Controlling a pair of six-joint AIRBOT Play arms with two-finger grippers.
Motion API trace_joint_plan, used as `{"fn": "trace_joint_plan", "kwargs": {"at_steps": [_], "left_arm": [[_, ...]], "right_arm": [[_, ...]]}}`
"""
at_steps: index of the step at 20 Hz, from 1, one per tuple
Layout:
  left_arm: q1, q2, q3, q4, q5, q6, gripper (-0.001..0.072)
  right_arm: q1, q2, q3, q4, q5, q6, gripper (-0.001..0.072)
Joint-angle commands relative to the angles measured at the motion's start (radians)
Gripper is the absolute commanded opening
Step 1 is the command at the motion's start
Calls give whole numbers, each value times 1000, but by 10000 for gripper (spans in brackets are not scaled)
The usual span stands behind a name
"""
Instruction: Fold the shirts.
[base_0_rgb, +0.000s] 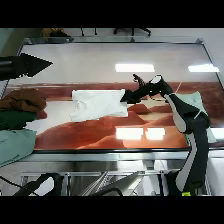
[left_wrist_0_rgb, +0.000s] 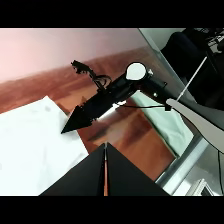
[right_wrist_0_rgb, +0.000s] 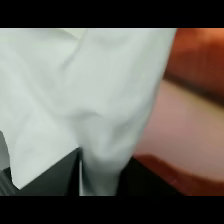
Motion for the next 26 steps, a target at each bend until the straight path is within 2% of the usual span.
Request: {"fn": "trace_joint_plan", "kwargs": {"at_steps": [1, 2, 3, 7, 11, 17, 23, 26], "left_arm": [[0, -19, 0, -1, -3, -2, 13], [0, -26, 0, -1, -6, -2, 13], [0, -35, 0, -2, -7, -3, 13], [0, -60, 0, -7, -9, -10, 13], [0, -59, 0, -8, -24, -10, 13], [0, -60, 0, -4, -77, -9, 13], [0, -60, 0, 0, -121, -8, 12], [0, -60, 0, 0, -122, 2, 13]], "right_arm": [[24, 14, 2, 147, 6, -72, 129], [27, 39, 4, 145, 5, -74, 42], [27, 69, 10, 142, 2, -75, 19], [-41, 229, 84, 52, -33, -35, 18], [-255, 383, 161, -101, -23, 164, 18], [-648, 507, 161, -103, 27, 334, 18], [-904, 528, 161, -146, 186, 481, 18], [-961, 534, 161, -164, 311, 500, 18]]}}
